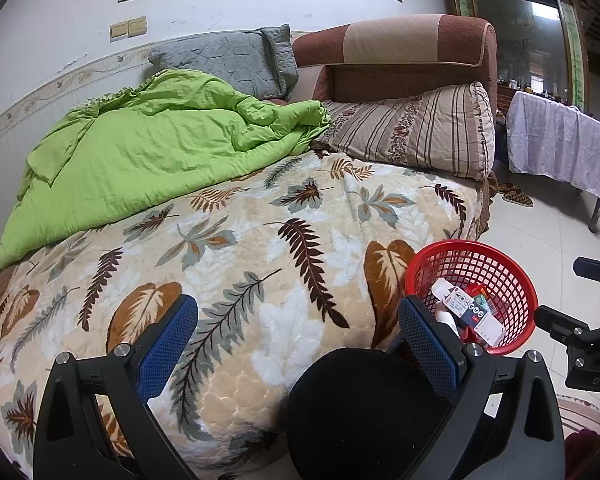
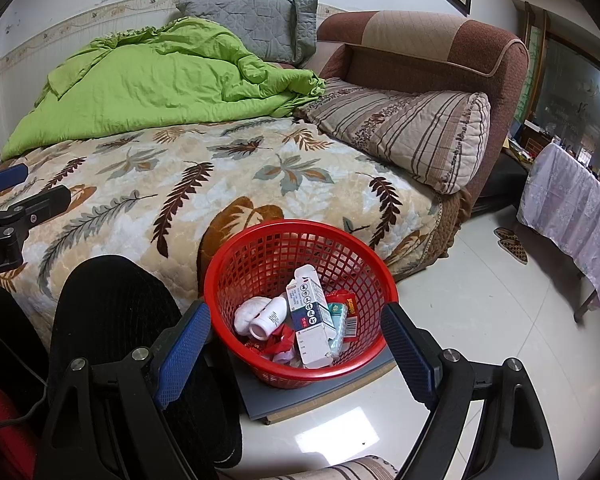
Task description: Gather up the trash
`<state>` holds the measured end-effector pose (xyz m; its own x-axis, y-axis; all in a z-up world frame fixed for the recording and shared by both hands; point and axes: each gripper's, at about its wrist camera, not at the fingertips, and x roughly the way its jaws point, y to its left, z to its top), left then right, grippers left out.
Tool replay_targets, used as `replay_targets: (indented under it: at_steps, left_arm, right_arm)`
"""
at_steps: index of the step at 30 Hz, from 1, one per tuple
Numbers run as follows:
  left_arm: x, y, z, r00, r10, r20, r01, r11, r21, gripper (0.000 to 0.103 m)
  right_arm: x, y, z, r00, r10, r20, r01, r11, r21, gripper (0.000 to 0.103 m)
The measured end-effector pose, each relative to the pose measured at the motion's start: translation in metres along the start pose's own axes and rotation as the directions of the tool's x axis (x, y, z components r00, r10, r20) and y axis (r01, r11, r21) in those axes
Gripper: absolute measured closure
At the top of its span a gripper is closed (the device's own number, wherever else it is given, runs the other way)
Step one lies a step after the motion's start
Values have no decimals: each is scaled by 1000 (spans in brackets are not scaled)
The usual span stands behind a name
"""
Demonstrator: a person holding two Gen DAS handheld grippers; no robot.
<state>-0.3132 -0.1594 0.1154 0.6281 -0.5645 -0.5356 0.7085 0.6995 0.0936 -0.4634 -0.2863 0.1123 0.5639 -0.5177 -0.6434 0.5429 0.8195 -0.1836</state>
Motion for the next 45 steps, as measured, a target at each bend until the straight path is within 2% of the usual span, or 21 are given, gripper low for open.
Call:
replay_targets:
  at_steps: [35,40,45]
  left_arm:
    - [0,-1,0,1000,2,-3,-2,1000,-4,3]
    - [1,11,-3,1000,9,-30,-11,999,-50,3]
    - [3,65,-6,995,81,-64,-91,980,-179,3]
  right_arm:
    - [1,-3,-2,1000,-2,-4,2,1000,0,13]
    - [10,3,2,1000,21,-19,-21,1000,-21,13]
    - [29,25,30,997,74,-16,-75,994,-81,13]
